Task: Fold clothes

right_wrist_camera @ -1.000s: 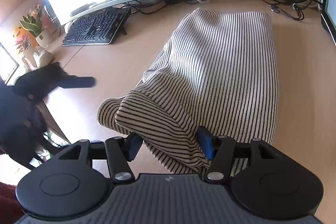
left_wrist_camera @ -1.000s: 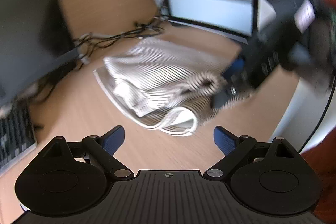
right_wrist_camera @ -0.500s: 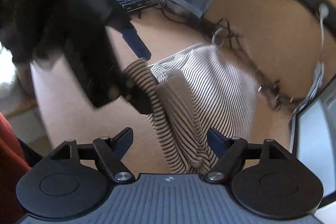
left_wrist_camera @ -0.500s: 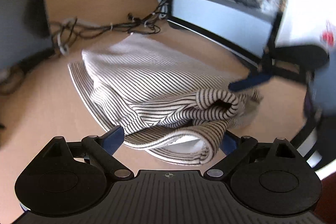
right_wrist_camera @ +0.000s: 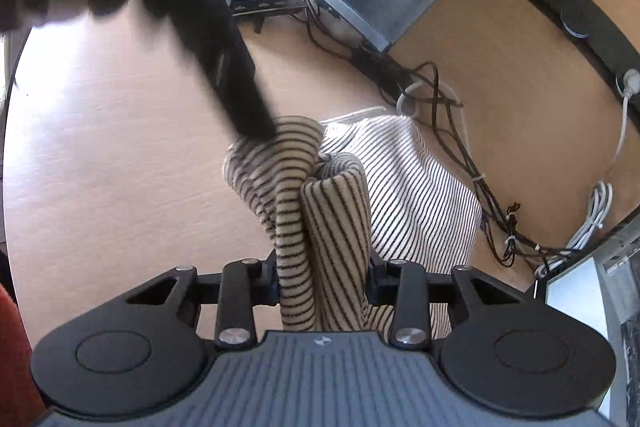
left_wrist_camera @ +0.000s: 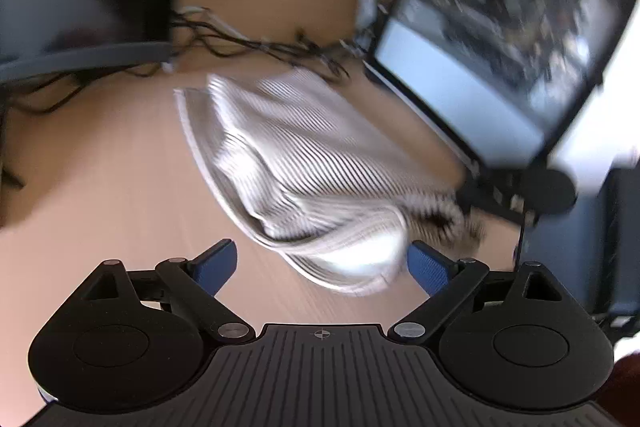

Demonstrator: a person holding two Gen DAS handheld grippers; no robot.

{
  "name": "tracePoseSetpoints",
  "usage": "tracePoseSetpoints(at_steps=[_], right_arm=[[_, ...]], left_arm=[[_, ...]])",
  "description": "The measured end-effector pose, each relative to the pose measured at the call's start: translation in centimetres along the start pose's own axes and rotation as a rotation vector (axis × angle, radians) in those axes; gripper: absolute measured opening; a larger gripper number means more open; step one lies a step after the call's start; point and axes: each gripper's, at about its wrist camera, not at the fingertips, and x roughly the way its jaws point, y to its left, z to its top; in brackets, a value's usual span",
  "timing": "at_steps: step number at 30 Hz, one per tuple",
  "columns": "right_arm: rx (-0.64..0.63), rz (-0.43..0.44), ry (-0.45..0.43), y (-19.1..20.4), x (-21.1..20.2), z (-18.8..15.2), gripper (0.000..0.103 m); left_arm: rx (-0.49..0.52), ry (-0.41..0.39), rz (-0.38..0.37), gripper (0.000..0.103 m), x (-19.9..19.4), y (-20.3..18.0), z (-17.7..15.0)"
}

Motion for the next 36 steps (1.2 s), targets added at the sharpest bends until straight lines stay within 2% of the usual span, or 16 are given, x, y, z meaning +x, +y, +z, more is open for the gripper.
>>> tracePoseSetpoints(at_steps=[1,3,5,8,12,15,20,25,27,29,30,33,34,36], right_arm=[[0.002,0.004,0.001,0.1,0.3,0.1,0.035],[-0.005,0.013,0.007,0.5,0.4,-0.2,0.034],[-0.013,0.024,0.012,0.5,0.3,0.1,0.034],[-0.010,0.036,0.017,0.5,-0.1,0.4,0.034],[0.043,0.063,0.030,-0.5,-0.7,0.2,0.033],[0.064,0.077,0.033,-0.7,-2.2,-0.2,0.032],[0.099,0.083,0.038,-1.0,-4.0,-0.7,0.032],[0.132,0.050,0.060,-1.6,-3.9,-1.8,0.032],[0.134,0.033,0.071,-1.8,-3.9,-2.3,0.035],[0.122,0.014,0.075,-1.8,-4.1,-2.7,0.044],[0.115,0.006,0.077,-1.9,-4.1,-2.9,0.045],[0.102,0.000,0.086,-2.2,-4.0,-3.2,0.045],[0.099,0.007,0.088,-2.4,-3.9,-3.2,0.041],[0.087,0.014,0.088,-2.4,-3.6,-2.9,0.039]], left_arm=[[-0.045,-0.012,-0.001,0.096,-0.4,0.9,0.6],[-0.104,-0.031,0.011,0.095,-0.7,2.2,1.8],[-0.109,-0.041,0.032,0.091,-0.2,2.7,2.7],[-0.060,-0.023,0.041,0.082,1.5,2.1,3.9],[-0.001,0.031,0.007,0.066,4.9,1.0,5.0],[0.020,0.063,-0.025,0.063,7.3,0.3,5.3],[0.029,0.128,-0.060,0.063,10.5,-0.4,4.5],[0.051,0.149,-0.067,0.063,11.1,-0.8,4.0],[0.063,0.155,-0.064,0.064,11.2,-1.0,4.0],[0.069,0.152,-0.058,0.065,11.2,-1.1,3.9],[0.069,0.150,-0.055,0.065,11.2,-1.1,3.8],[0.058,0.146,-0.048,0.065,10.6,-0.9,3.8],[0.052,0.143,-0.044,0.065,10.3,-0.8,3.9],[0.039,0.123,-0.036,0.065,9.3,-0.5,4.2]])
